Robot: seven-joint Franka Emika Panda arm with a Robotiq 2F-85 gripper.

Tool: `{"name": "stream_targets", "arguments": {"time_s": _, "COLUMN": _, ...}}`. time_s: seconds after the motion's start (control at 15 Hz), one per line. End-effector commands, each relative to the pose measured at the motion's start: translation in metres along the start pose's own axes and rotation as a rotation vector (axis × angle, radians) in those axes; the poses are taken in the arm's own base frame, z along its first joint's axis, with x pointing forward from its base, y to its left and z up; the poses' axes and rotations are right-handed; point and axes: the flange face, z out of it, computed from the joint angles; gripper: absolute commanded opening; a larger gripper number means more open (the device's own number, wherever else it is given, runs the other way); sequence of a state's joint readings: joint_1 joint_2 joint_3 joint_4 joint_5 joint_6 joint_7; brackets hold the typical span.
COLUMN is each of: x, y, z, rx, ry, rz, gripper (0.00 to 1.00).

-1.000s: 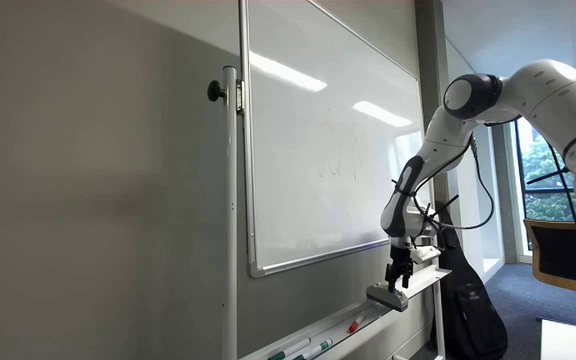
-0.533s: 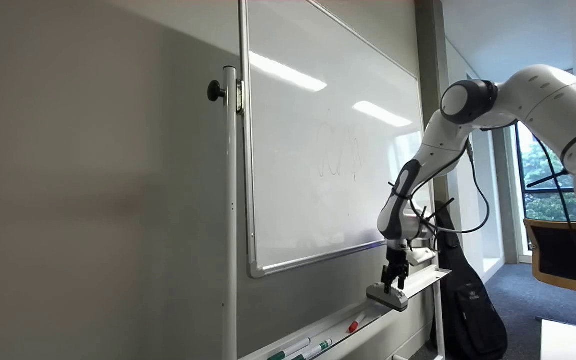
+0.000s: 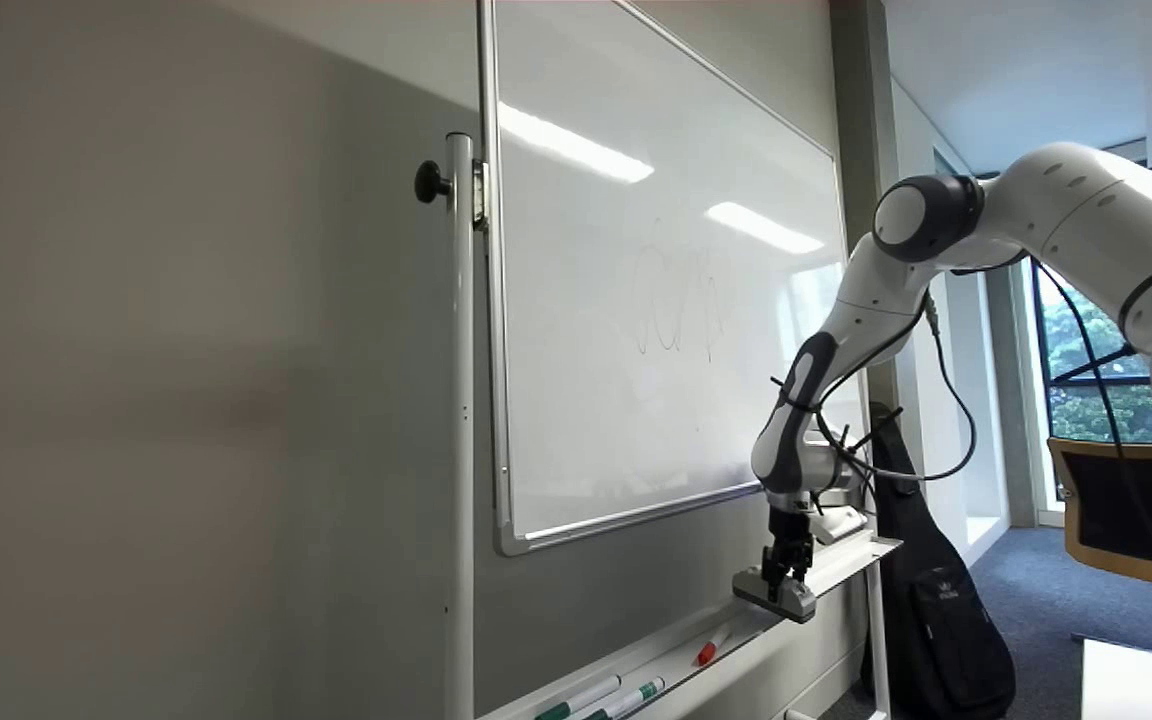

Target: Pick up the duster, clean the whiteboard and then put the duster back down

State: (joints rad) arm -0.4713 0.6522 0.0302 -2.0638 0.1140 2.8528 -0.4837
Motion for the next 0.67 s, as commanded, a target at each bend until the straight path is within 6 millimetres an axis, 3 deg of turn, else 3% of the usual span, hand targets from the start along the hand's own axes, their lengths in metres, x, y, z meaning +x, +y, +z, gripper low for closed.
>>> {"name": "stream_targets", "arguments": {"time_s": 0.0, "x": 0.007, "y": 0.003, "z": 0.007, "rx": -0.009, "ry": -0.013, "rz": -0.003, "gripper": 0.60}}
{"name": "stream_targets", "arguments": {"time_s": 0.2, "x": 0.005, "y": 0.004, "z": 0.007, "rx": -0.009, "ry": -0.011, "rz": 0.000, "gripper": 0.38}}
{"name": "stream_targets", "arguments": {"time_s": 0.6, "x": -0.009, "y": 0.007, "z": -0.018, "rx": 0.003, "ry": 0.003, "rz": 0.019, "gripper": 0.38}}
